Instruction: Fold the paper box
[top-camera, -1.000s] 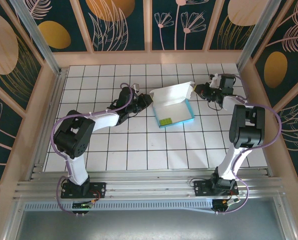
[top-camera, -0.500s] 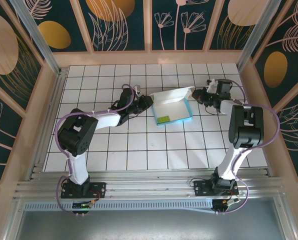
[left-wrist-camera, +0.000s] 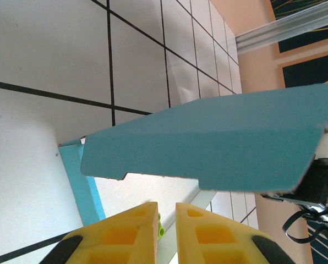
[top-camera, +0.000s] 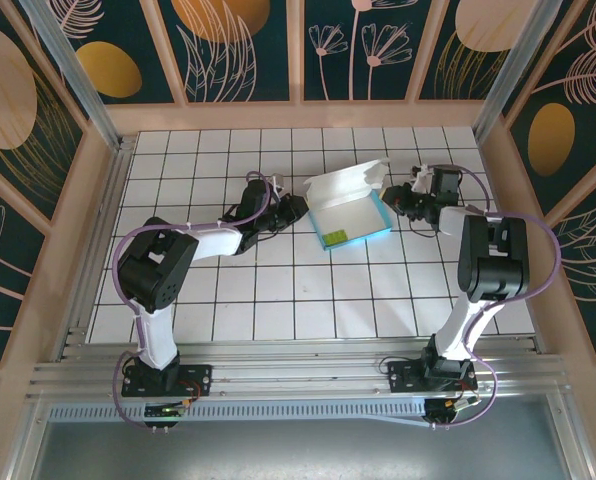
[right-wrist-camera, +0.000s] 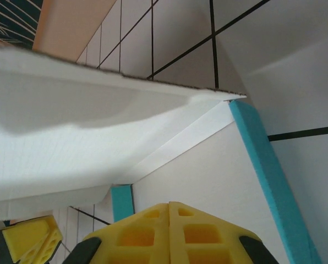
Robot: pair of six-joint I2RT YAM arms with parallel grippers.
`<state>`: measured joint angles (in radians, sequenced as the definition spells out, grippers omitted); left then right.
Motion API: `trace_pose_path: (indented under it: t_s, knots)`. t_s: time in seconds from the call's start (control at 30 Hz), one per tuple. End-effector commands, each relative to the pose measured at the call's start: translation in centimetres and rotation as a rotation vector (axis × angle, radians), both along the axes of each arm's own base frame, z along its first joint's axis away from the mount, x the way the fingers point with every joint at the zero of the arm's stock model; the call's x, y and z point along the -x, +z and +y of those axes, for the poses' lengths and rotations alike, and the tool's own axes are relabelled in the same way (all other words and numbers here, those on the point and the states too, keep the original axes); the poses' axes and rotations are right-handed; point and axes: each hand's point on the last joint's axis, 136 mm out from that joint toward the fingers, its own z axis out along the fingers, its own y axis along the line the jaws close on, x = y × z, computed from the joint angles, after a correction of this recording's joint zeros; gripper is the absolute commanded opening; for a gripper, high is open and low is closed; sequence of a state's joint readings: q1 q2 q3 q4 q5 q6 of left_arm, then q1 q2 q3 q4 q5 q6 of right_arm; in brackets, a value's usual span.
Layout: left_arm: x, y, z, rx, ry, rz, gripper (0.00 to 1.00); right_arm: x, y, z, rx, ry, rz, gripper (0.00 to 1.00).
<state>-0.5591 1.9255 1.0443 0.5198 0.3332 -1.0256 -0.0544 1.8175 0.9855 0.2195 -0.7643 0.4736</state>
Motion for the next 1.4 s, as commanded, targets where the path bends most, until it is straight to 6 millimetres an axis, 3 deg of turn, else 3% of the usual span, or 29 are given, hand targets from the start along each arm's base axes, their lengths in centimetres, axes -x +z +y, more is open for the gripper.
trace_pose_path:
  t_s: [0.0, 0.17, 0.27, 0.43, 0.8, 0.97, 1.2, 1.37]
  knots:
    - [0.2, -0.4, -0.3, -0.006, -0.017, -0.015, 0.16, 0.1, 1.8, -1.3, 0.078, -0.059, -0.069, 0.09]
    - [0.1, 0.2, 0.5, -0.031, 0.017, -0.03, 0.16, -1.7, 4.4, -4.8, 0.08, -0.175, -0.141, 0.09]
    - [-0.1, 0.5, 2.0, -0.083, 0.091, -0.032, 0.16, -4.0, 4.8, -4.5, 0.051, -0.119, -0.12, 0.07]
    - [-0.5, 0.7, 2.8, -0.115, 0.139, -0.004, 0.15, -6.6, 5.2, -3.5, 0.008, -0.062, -0.113, 0.02]
    - [-1.5, 1.0, 0.7, -0.046, 0.087, -0.002, 0.16, -6.8, 4.3, -0.7, -0.074, 0.04, -0.106, 0.02]
    - [-2.1, 0.4, 1.1, -0.091, 0.117, 0.004, 0.16, -6.9, 4.3, -0.8, -0.067, 0.039, -0.109, 0.01]
    - [-2.4, 0.5, 2.1, -0.123, 0.164, 0.008, 0.16, -8.6, 4.3, -4.4, -0.04, -0.104, -0.093, 0.01]
    - [-2.7, 0.5, 1.9, -0.114, 0.169, 0.014, 0.16, -10.0, 4.4, -2.5, -0.075, -0.037, -0.082, 0.01]
